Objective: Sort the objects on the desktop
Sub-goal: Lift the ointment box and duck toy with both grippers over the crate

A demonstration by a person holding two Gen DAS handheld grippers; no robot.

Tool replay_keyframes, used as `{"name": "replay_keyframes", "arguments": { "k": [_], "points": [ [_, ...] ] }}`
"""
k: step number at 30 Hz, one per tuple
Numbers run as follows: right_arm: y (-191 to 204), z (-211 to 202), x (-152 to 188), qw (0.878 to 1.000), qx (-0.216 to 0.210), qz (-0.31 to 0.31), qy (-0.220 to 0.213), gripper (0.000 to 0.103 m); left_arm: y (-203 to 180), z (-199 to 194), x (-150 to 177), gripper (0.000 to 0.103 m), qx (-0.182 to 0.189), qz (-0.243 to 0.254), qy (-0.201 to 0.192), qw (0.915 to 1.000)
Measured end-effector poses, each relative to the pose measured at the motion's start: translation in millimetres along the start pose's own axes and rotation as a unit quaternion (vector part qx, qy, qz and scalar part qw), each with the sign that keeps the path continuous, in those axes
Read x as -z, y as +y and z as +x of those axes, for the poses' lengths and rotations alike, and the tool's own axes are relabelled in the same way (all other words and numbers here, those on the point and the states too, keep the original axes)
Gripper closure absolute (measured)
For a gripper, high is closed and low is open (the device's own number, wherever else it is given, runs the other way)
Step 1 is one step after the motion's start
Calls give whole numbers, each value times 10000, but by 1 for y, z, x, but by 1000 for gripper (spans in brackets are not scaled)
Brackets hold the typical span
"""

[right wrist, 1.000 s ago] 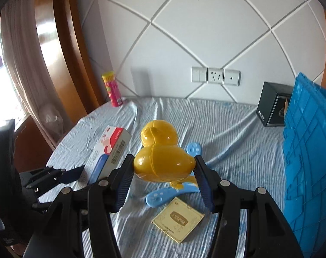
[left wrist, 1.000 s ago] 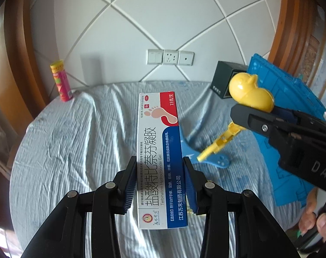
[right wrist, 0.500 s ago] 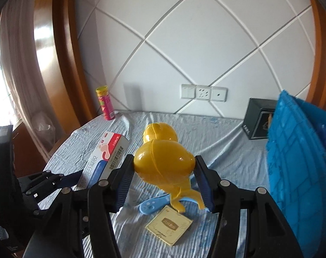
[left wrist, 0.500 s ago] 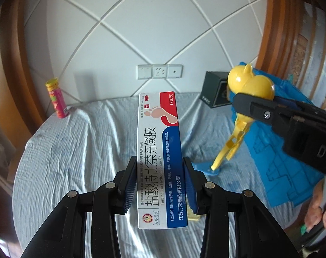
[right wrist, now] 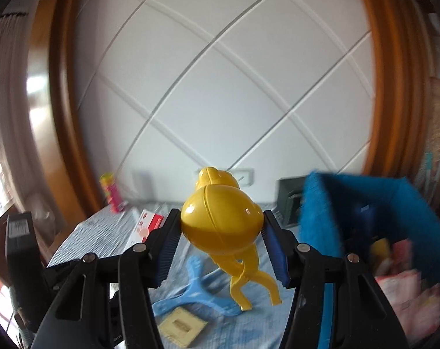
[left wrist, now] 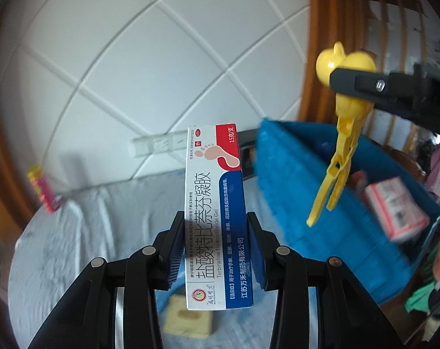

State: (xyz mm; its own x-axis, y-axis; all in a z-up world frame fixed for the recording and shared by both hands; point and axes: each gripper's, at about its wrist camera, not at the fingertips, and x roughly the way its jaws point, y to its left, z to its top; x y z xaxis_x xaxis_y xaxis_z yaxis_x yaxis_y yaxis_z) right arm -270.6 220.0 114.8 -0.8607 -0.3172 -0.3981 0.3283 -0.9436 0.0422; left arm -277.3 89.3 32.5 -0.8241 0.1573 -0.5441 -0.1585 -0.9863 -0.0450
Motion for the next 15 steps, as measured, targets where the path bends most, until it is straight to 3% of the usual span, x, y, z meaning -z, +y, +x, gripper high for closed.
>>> {"name": "replay_keyframes", "arguments": {
  "k": [8,10,15],
  "points": [
    [-138,-57,-43,9967,736,68,-342,48,-147,24,-90,64,514,537,-468,9961],
    [-164,-56,-36,9964,834,95,-141,48,-178,38,-98,64,634,645,-347,9953],
    [-226,-47,-15,9935,1041,175,424,48,-256,89,-97,64,994,895,414,9901]
  ]
}}
